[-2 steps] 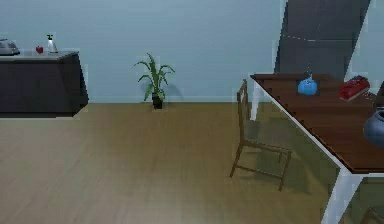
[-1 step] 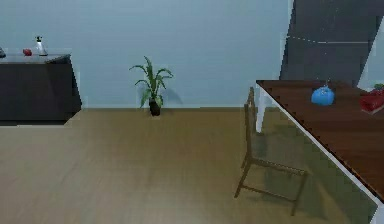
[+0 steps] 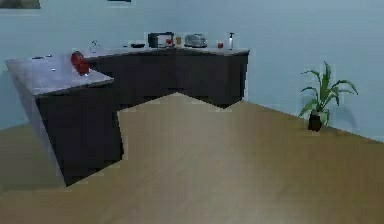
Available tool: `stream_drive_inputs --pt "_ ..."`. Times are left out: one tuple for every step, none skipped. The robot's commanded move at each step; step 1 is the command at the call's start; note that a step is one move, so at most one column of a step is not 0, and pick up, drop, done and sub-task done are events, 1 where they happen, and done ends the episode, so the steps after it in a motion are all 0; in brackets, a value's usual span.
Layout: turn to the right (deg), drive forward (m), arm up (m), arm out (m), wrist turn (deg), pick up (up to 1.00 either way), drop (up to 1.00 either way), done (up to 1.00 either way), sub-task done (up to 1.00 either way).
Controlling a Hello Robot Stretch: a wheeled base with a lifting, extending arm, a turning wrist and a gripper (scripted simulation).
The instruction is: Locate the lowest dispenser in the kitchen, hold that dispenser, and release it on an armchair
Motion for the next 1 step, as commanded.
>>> stream_drive_inputs --pt "-42.0 0.00 0.00 0.00 0.0 0.00 0.00 0.00 0.00"
